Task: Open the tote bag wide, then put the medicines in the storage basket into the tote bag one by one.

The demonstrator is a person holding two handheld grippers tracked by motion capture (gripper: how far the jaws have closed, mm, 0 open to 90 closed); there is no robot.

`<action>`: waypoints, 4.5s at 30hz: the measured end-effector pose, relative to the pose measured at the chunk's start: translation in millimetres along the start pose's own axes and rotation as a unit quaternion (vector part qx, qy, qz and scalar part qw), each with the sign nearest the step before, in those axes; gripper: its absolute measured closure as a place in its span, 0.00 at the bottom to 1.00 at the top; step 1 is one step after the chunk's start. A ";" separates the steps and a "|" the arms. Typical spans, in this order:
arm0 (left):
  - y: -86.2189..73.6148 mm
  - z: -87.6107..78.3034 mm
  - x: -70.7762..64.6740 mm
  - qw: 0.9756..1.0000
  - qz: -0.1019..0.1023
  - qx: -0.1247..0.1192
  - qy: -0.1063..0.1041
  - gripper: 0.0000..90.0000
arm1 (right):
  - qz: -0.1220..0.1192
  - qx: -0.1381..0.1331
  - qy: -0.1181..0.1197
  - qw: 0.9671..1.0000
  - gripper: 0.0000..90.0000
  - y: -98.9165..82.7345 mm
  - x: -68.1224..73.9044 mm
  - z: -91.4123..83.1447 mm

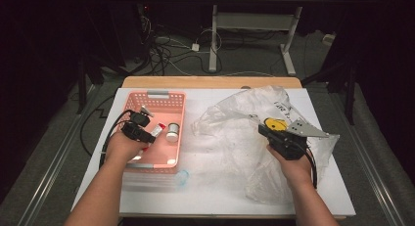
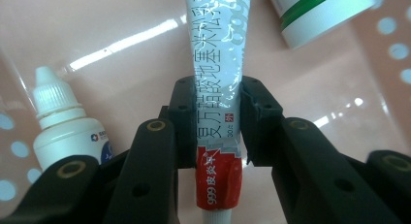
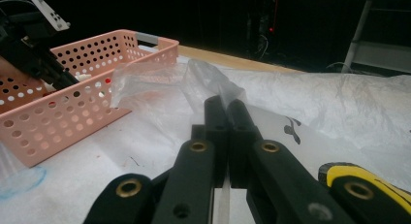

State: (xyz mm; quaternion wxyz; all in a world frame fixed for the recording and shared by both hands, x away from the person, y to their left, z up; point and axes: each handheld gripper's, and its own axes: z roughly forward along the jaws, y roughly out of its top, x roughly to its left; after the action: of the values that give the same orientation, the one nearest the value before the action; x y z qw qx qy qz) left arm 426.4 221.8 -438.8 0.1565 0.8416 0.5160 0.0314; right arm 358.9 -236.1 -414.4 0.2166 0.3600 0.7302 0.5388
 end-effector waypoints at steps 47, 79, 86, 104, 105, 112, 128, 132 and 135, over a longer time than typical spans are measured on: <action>-71.5 -48.5 -28.9 0.953 0.037 -0.299 -0.040 0.76 | -0.017 0.007 -0.006 1.000 1.00 -3.8 8.6 -5.3; -68.3 -62.3 -79.3 0.922 0.061 -0.364 -0.117 0.76 | -0.034 -0.021 0.000 0.999 1.00 8.3 13.4 -14.5; -64.4 -56.8 -95.6 0.923 0.080 -0.355 -0.127 0.76 | -0.039 -0.024 0.003 0.999 1.00 10.6 16.8 -15.9; -53.7 -39.0 -143.3 0.920 0.135 -0.337 -0.148 0.76 | -0.043 -0.030 0.005 0.999 1.00 15.9 26.6 -17.8; -51.7 -36.3 -149.1 0.920 0.140 -0.334 -0.153 0.76 | -0.043 -0.030 0.006 0.999 1.00 16.3 27.4 -17.8; -44.0 -27.0 -167.5 0.920 0.159 -0.321 -0.158 0.76 | -0.045 -0.034 0.003 0.998 1.00 19.0 29.8 -18.2; 0.2 13.2 -200.1 0.930 0.169 -0.289 -0.152 0.76 | -0.038 -0.047 -0.006 0.998 1.00 21.4 26.9 -30.5; 8.7 21.4 -202.5 0.934 0.172 -0.276 -0.151 0.76 | -0.040 -0.050 -0.007 0.998 1.00 22.4 27.5 -32.9; 16.3 27.2 -202.0 0.936 0.173 -0.269 -0.148 0.76 | -0.043 -0.053 -0.007 0.998 1.00 23.7 29.0 -34.1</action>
State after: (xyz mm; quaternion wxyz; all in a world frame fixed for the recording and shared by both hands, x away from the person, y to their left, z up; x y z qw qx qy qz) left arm 352.3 31.3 -438.0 0.4441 0.8393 0.3056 0.0708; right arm 323.1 -231.8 -378.9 0.2632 0.3198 0.7138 0.5647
